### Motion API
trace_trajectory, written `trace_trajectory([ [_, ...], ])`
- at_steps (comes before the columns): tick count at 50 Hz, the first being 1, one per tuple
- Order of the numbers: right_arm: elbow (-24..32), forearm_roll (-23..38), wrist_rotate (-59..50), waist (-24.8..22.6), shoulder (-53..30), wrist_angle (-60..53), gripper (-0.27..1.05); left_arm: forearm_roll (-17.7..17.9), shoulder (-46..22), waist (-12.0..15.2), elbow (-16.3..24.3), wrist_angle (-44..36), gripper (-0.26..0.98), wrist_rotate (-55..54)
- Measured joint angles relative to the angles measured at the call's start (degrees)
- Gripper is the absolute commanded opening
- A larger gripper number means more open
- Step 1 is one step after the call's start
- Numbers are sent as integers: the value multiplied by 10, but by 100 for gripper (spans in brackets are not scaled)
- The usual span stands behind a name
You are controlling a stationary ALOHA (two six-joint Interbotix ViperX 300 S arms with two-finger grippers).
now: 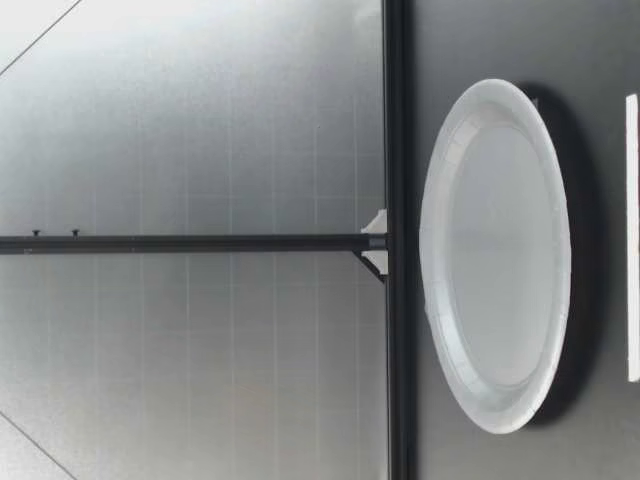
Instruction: Pick up the fork and place it on the plate.
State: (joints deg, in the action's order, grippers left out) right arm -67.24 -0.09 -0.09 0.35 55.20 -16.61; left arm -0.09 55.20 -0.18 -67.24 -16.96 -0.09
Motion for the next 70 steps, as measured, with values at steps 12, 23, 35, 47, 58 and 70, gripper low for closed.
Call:
trace_trajectory([
  [12, 13, -54, -15, 14, 22, 26, -8, 18, 30, 1, 7, 47, -4, -11],
  [23, 147, -75, -24, 46, -78, 285, -2, 36, -20, 1, 90, 252, -4, -28],
  [35, 277, -120, -47, 14, -251, 452, 51, 37, -25, 1, 113, 307, 19, -78],
  [47, 349, -128, -43, -15, -415, 496, 64, 38, -20, 1, 65, 249, 80, -83],
  [58, 387, -129, -47, -59, -541, 435, 61, 38, -24, 1, 54, 237, 69, -84],
  [70, 459, -129, -58, -77, -655, 453, 53, 38, -27, 1, 51, 237, 69, -82],
])
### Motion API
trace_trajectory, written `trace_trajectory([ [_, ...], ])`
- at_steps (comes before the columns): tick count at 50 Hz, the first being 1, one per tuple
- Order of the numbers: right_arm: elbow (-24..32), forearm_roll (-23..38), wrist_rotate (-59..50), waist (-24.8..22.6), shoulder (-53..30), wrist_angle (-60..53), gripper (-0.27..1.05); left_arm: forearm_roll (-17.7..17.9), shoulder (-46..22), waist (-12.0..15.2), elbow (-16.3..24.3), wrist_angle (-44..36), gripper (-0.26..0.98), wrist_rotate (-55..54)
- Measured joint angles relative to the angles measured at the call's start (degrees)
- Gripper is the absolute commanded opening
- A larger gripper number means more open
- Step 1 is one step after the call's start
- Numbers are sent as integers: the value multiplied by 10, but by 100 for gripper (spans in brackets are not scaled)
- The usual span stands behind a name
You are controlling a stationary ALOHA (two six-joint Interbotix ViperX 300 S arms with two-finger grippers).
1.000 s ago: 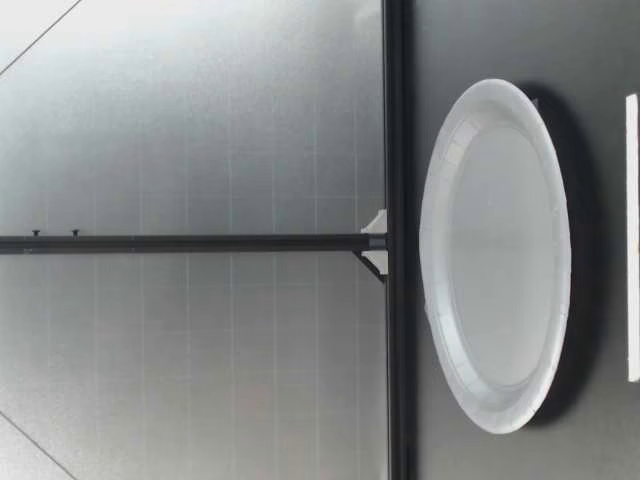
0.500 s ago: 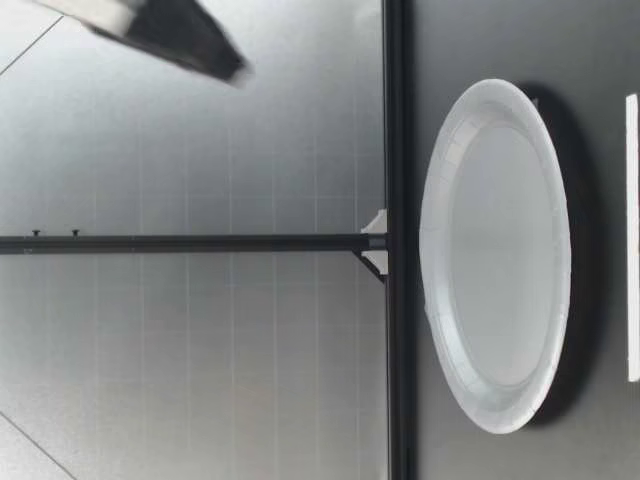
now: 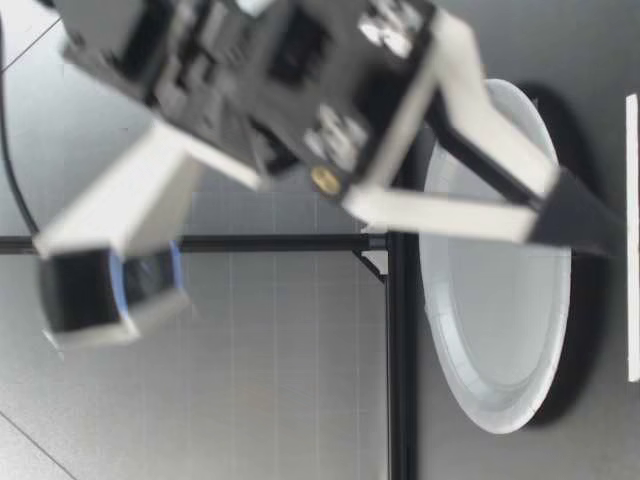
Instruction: Pick up the fork and place it on the plate.
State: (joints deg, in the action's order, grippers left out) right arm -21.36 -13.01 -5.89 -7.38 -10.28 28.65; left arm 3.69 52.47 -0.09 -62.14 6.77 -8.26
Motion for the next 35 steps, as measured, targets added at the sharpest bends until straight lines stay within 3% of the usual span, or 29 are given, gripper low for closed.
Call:
trace_trajectory([
  [16, 53, 11, -57, 0, -75, 59, 53, 1, -11, 0, -12, -18, 69, 2],
  [35, 68, 70, -137, 0, -100, 75, 53, 1, -16, 0, -23, -30, 69, 3],
])
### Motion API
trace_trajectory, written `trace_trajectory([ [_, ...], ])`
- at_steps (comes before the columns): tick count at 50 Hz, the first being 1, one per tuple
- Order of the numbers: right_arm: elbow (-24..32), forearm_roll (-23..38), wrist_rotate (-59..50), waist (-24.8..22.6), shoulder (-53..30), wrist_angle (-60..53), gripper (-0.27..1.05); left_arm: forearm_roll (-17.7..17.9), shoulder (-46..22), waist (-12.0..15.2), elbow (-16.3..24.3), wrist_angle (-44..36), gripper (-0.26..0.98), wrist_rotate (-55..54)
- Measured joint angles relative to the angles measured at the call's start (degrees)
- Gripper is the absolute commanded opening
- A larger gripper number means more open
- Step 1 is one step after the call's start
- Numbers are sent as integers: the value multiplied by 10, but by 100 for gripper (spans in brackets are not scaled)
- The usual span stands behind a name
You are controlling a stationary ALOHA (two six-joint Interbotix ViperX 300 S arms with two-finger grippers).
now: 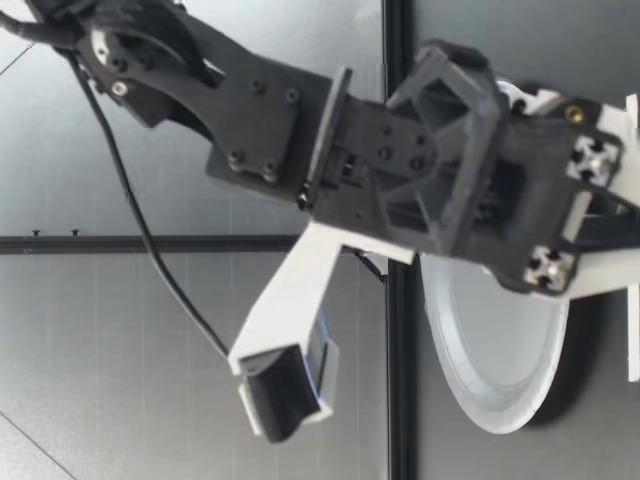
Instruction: Pick up the fork and place it on the plate.
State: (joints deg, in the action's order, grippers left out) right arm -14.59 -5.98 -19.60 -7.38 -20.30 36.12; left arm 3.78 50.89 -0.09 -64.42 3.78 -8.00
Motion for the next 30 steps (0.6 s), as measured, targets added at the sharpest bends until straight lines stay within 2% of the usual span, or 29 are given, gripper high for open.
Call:
trace_trajectory([
  [13, 33, 4, -4, -7, -32, 0, 53, 0, 0, 0, -4, -2, 69, 4],
  [25, 33, 5, -4, -9, -35, 1, 53, 0, 1, 0, -11, -2, 69, 4],
  [30, 33, 5, -4, -9, -40, 2, 48, 0, 1, 0, -12, -2, 69, 4],
])
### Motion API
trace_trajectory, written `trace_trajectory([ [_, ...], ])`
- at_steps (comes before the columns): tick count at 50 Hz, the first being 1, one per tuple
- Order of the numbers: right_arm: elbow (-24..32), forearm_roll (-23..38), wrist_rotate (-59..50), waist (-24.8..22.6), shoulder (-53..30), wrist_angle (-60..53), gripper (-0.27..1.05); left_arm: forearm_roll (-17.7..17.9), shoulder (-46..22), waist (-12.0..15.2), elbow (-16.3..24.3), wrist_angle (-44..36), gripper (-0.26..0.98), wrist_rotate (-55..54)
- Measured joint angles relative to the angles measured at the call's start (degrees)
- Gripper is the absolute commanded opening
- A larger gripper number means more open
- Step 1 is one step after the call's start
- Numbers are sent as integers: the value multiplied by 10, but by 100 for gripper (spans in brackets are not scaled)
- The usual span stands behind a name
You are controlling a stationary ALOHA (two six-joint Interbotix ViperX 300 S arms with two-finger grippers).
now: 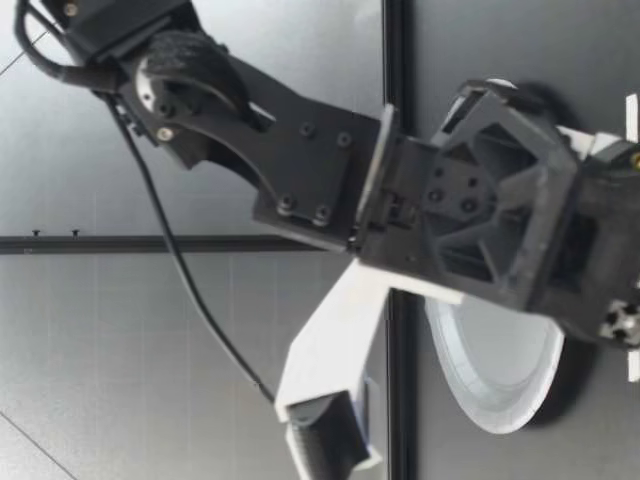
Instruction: Pick up the fork and place it on the plate.
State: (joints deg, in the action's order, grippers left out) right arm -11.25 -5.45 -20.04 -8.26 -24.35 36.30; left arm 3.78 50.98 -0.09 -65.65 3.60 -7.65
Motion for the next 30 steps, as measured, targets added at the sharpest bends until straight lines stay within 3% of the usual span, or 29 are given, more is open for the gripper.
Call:
trace_trajectory([
  [18, 1, 5, 1, 0, -2, -1, 22, 0, 3, 0, -9, -9, 69, 0],
  [30, 3, 9, 3, 0, -5, -1, 13, 0, 8, 0, -18, -17, 69, -2],
])
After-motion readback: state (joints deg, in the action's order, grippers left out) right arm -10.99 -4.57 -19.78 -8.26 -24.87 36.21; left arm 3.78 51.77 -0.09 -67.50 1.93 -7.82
